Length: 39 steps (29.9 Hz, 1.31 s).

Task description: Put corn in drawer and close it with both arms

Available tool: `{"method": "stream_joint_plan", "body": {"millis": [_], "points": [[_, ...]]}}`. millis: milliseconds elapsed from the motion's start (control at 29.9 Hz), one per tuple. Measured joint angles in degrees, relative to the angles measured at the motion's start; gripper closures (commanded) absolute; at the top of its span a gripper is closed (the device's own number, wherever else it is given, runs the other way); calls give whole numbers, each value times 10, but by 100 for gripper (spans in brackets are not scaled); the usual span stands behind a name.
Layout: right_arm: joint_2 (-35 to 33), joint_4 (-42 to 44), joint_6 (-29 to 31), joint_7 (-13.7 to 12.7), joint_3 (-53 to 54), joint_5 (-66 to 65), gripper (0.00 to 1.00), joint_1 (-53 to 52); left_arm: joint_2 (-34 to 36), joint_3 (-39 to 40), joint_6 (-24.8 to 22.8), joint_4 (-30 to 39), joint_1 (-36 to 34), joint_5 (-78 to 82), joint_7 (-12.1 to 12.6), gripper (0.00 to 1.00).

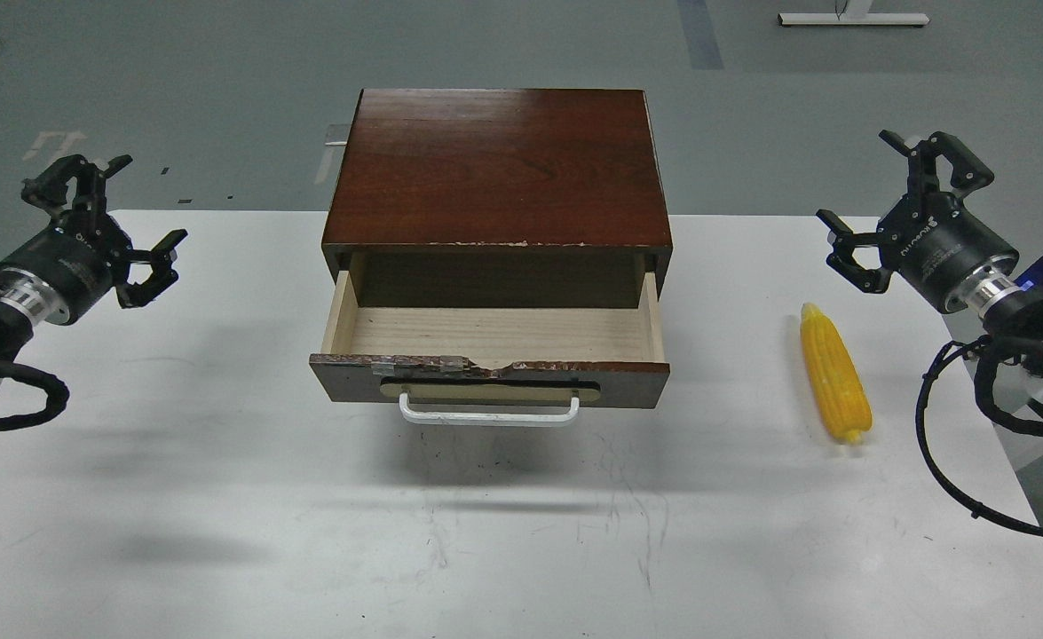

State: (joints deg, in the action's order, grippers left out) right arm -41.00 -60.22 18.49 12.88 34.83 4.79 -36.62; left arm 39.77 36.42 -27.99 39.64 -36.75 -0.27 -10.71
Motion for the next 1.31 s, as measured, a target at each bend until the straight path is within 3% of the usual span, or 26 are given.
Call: {"method": "stream_joint_plan", "body": {"millis": [1305], "points": [[-32,-30,-40,1,-13,-83,0,-7,-5,0,0,1,-2,1,0,2]]}}
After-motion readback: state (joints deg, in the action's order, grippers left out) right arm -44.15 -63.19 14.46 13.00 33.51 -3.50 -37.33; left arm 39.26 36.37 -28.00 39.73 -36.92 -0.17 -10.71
